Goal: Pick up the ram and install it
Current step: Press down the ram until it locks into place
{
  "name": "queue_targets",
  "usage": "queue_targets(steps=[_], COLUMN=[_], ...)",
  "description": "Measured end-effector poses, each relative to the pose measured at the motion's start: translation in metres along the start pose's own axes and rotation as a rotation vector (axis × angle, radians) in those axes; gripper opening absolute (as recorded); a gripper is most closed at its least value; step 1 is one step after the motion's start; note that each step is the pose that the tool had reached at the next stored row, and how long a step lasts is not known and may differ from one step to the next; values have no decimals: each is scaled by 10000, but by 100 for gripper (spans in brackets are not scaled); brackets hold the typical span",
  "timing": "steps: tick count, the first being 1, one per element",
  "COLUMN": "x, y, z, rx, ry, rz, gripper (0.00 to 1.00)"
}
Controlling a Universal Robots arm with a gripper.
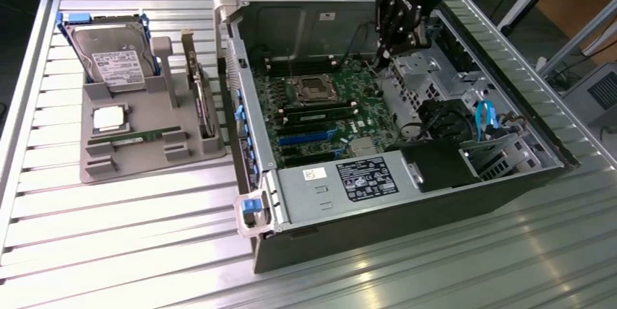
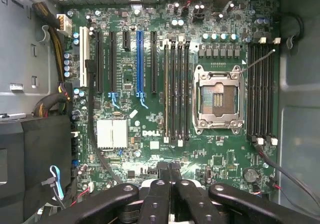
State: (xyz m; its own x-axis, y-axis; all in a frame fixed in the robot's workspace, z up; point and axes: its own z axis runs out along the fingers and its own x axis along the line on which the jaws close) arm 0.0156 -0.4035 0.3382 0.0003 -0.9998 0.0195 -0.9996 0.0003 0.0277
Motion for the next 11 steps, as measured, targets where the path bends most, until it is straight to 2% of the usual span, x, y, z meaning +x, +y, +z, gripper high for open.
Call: queue_targets(steps=[7,9,10,11], x=[0,0,1,0], y=[0,0,0,1], z=[0,0,0,0], rx=[-1,-8,-10,-17], ry=[0,-5,31,41], rz=[33,380,543,878], gripper=[10,10,10,10])
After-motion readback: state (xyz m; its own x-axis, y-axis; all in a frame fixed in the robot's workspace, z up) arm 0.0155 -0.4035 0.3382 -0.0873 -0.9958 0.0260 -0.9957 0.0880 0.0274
